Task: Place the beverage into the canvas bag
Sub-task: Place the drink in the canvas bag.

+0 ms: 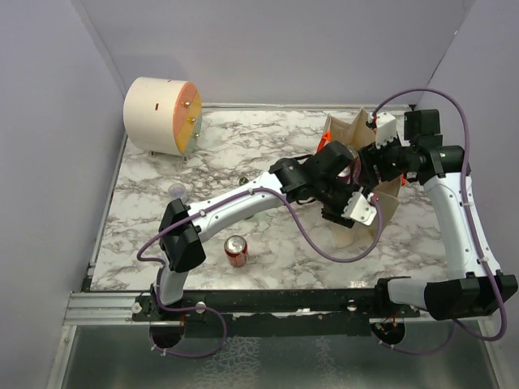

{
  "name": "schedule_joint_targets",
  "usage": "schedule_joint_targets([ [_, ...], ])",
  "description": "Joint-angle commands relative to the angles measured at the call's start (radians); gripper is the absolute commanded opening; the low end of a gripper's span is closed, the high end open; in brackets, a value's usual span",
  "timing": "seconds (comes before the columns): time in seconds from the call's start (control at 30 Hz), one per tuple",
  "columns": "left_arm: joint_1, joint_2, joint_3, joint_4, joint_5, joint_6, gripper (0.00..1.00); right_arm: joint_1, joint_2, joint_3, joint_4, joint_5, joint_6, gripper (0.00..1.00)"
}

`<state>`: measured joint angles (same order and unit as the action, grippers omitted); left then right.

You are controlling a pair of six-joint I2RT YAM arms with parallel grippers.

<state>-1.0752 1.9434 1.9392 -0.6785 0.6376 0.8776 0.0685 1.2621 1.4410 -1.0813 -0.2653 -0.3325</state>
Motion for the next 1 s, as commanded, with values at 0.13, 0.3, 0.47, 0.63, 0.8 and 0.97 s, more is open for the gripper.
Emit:
schedule_joint_targets([
  [0.13,-0.025,-0.034,-0.037,-0.073,-0.022,0.129,0.42,-0.01,-0.058,0.068,-0.138,-0.065,-0.096,0.19],
  [0.3,-0.026,-0.037,-0.055,-0.079,-0.014,0.155,0.35,-0.01,-0.073,0.05,-0.213,-0.07,-0.135,0.17],
  [0.47,-0.026,-0.035,-0.075,-0.071,-0.003,0.158,0.31,-0.01,-0.102,0.003,-0.242,-0.058,-0.151,0.16],
  [0.63,-0.027,-0.037,-0.098,-0.058,0.003,0.156,0.31,-0.01,-0.139,-0.077,-0.248,-0.049,-0.162,0.14],
  [0.8,-0.026,-0.03,-0.12,-0.054,-0.001,0.161,0.31,-0.01,-0.169,-0.162,-0.221,-0.035,-0.161,0.14],
  [0.97,-0.026,-0.025,-0.125,-0.044,0.007,0.171,0.32,-0.011,-0.14,-0.151,-0.19,-0.027,-0.148,0.14],
])
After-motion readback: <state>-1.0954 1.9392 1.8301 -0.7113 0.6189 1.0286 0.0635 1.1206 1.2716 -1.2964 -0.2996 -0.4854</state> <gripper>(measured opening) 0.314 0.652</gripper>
